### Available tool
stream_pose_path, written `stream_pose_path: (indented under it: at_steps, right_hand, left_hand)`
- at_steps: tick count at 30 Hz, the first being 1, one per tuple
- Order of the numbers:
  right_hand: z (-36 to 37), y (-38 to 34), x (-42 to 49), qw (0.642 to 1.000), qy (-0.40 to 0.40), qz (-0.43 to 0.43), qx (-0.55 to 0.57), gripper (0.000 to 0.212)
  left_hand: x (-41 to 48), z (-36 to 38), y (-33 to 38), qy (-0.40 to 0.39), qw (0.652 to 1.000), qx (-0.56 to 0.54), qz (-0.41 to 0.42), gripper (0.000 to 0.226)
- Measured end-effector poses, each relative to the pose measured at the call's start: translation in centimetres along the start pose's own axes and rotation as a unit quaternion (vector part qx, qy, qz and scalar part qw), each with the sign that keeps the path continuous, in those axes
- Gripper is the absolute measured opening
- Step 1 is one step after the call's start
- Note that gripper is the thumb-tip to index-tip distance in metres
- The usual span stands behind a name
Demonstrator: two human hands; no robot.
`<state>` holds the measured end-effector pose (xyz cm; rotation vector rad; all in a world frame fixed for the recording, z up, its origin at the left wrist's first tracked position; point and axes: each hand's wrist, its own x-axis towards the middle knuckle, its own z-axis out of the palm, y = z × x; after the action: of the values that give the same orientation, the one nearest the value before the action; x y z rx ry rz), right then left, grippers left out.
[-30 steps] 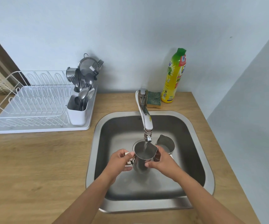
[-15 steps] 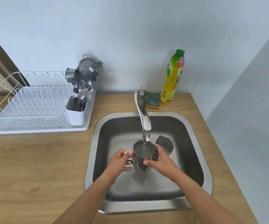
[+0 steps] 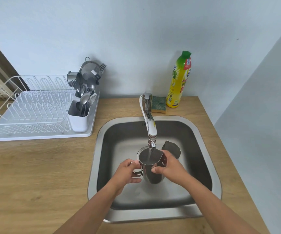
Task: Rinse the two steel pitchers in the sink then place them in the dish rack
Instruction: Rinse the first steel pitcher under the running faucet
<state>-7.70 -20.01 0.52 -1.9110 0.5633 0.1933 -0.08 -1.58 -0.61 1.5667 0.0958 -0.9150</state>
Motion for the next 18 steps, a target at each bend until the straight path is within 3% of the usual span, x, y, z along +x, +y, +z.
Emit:
stream_pose_path:
  at_steps: [18]
  right_hand:
    - [0.4, 0.4, 0.0, 1.000, -0.004, -0.007, 0.013, 0.065]
  left_hand:
    - [-0.2, -0.9, 0.5, -0.001, 0.999, 0.031, 0.008, 0.020]
